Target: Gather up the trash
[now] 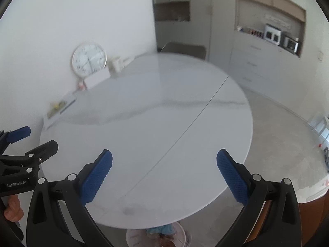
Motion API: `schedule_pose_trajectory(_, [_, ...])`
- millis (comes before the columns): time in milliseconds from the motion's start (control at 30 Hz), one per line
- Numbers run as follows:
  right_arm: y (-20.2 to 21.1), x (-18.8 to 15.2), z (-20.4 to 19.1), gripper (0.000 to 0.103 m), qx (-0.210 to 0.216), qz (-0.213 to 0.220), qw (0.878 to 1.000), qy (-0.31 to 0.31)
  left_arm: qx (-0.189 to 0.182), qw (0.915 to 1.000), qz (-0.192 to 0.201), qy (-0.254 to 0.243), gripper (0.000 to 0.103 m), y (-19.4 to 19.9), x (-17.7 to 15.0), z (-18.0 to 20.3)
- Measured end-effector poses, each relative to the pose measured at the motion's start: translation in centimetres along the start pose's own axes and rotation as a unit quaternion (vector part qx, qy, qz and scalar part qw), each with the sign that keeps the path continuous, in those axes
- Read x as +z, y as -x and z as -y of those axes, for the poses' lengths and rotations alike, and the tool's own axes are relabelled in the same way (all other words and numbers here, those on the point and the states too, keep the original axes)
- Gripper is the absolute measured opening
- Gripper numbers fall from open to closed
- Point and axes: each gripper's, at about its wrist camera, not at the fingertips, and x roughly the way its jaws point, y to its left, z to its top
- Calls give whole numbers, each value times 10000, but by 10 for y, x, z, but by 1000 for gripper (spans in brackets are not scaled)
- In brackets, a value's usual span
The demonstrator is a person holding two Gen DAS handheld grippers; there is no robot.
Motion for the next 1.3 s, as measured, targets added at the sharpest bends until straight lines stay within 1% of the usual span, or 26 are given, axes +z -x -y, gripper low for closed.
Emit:
schedule_pose_trajectory(100, [17, 9, 3, 101, -136, 255, 9996, -20, -15, 9996, 277, -16, 95, 14, 10, 2])
schedule_pose_trajectory(200, [29, 17, 9, 101, -170, 432, 9989, -18, -49, 9989, 460, 95, 95, 24, 16, 5])
schedule_pose_trajectory(267, [32, 21, 12, 101, -177, 477, 9987, 25, -60, 9984, 542, 158, 95, 30, 20, 8])
schedule_pose_trajectory(433, [36, 28, 19, 101, -99, 560, 9983, 135, 67, 9974, 690, 210, 95, 38, 23, 17])
schedule_pose_trajectory(567, [36, 31, 26, 101, -33, 581, 9981, 212, 100, 9972, 669, 313, 95, 40, 24, 26])
schedule_pose_trajectory(667, [35, 34, 30, 101, 38, 572, 9980, 254, 174, 9971, 671, 327, 95, 40, 24, 33])
schedule_pose_trajectory(867, [32, 33, 34, 101, 126, 507, 9982, 307, 197, 9975, 615, 290, 95, 40, 22, 44])
schedule_pose_trajectory(1300, [32, 30, 46, 101, 197, 475, 9982, 305, 266, 9979, 512, 290, 95, 40, 21, 54])
